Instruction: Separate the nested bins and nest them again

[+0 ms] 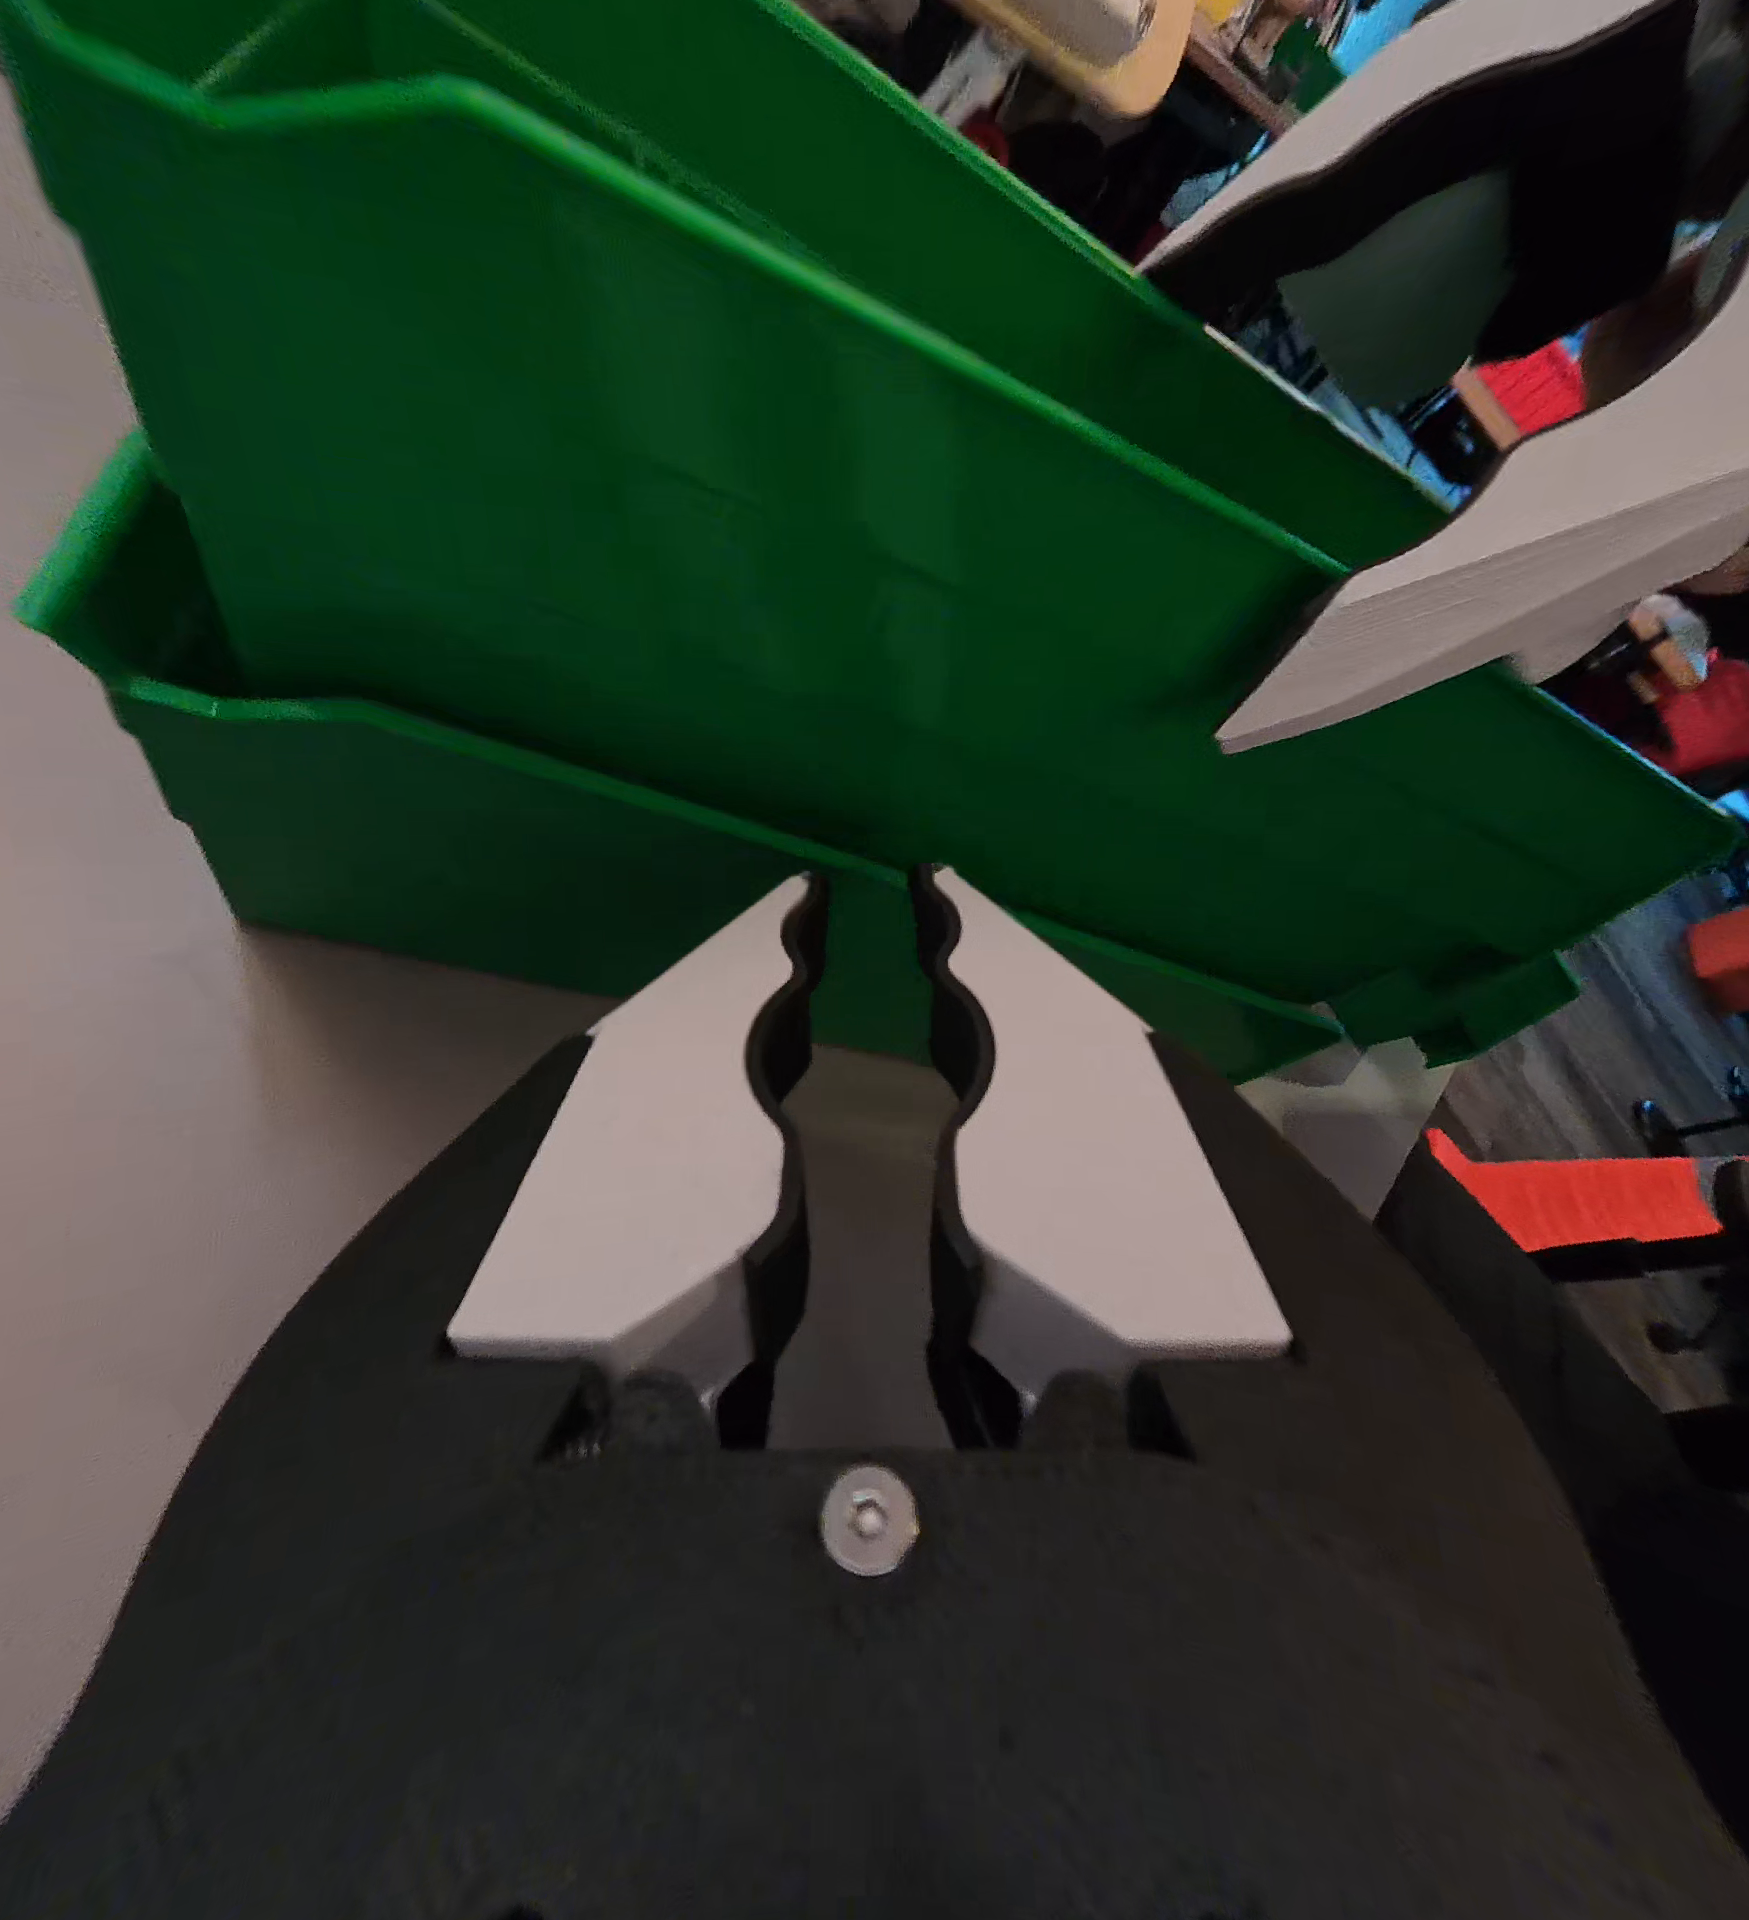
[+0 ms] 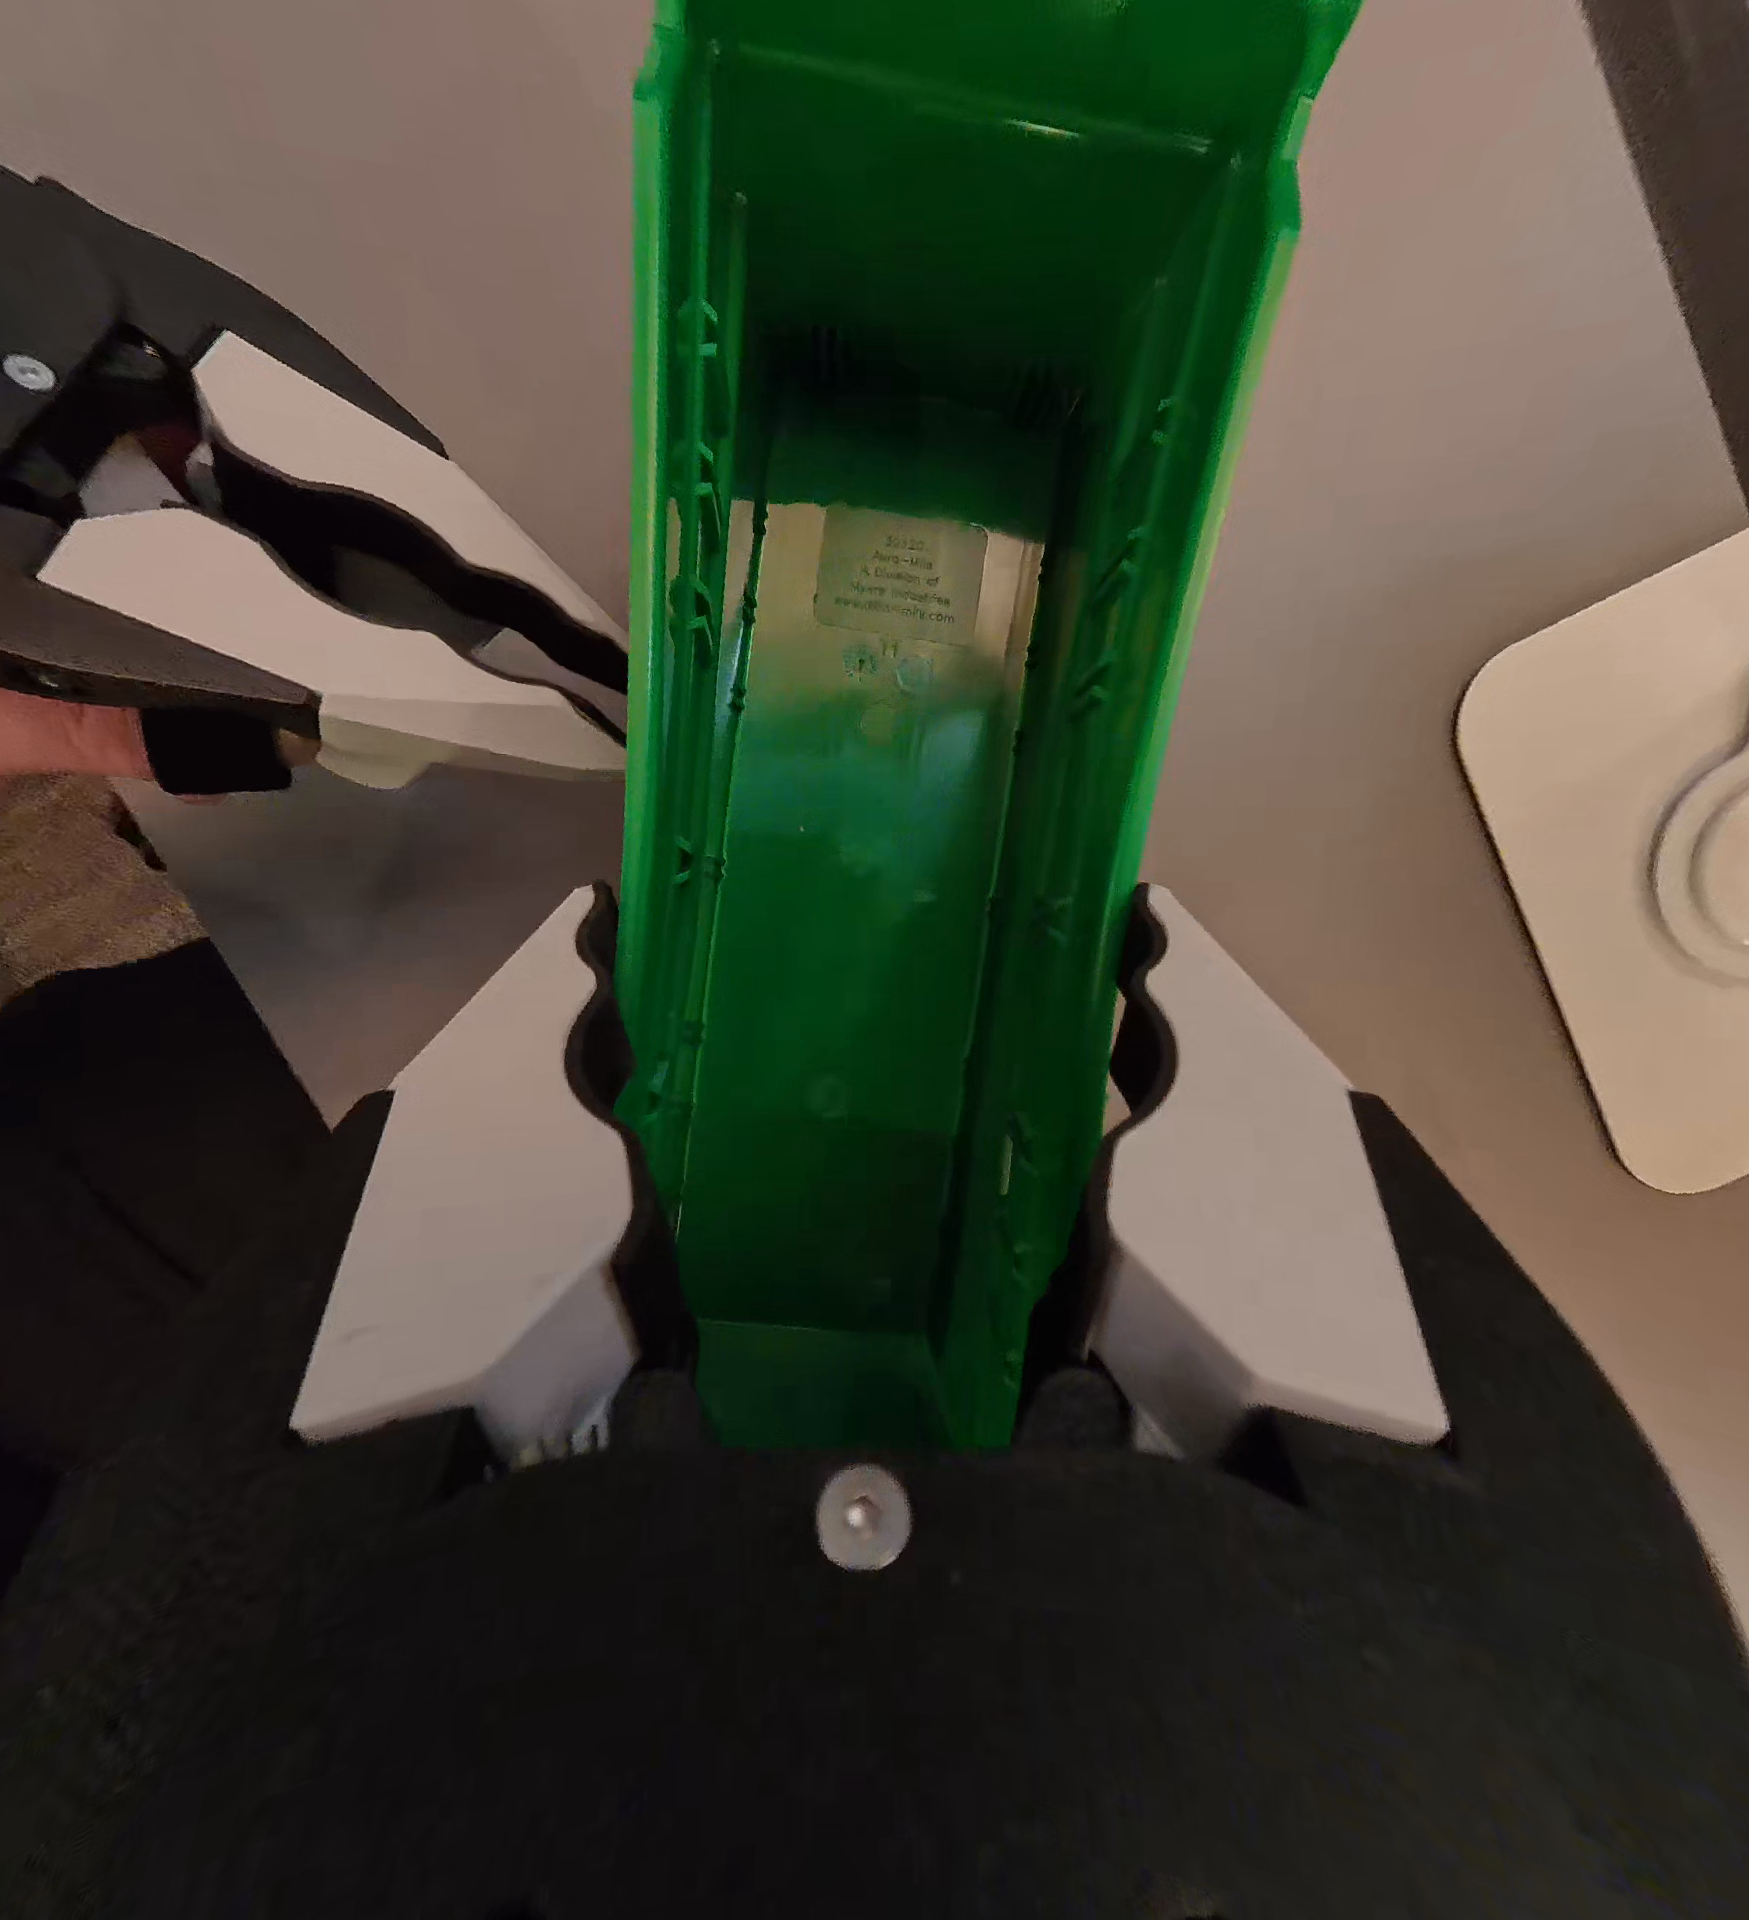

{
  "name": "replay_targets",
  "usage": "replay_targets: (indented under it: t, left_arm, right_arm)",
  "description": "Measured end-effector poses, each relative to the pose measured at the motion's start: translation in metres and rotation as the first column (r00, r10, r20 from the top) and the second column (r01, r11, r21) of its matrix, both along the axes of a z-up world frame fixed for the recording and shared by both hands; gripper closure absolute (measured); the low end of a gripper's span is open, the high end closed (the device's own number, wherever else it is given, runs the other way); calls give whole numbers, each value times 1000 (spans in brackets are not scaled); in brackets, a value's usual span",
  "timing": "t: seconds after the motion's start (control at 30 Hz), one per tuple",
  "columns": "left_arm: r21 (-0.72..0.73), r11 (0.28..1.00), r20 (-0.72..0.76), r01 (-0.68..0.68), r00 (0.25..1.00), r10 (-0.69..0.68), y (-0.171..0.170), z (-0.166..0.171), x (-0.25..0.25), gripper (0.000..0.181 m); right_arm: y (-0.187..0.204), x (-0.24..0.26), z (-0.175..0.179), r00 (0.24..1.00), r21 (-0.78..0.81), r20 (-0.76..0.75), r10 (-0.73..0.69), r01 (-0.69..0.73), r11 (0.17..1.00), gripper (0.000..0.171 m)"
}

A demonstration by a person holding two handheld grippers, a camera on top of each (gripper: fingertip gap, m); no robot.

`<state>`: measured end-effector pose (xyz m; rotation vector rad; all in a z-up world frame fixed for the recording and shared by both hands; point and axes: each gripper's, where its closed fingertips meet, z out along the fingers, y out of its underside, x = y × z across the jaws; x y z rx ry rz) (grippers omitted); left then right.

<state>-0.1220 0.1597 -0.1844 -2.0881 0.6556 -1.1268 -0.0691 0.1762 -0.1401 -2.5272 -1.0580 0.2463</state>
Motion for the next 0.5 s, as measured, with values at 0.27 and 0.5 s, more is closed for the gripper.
replay_targets:
  t: [0.27, 0.5]
  left_arm:
    - [-92, 994, -26, -53, 998, 51, -4, -1, 11, 90]
    - [-71, 985, -153, -160, 977, 147, 7, -24, 27, 77]
  right_arm:
    - [3, 22, 49, 992, 66, -118, -50, 58, 996, 77]
    - [-5, 83, 107, 965, 110, -236, -112, 141, 984, 77]
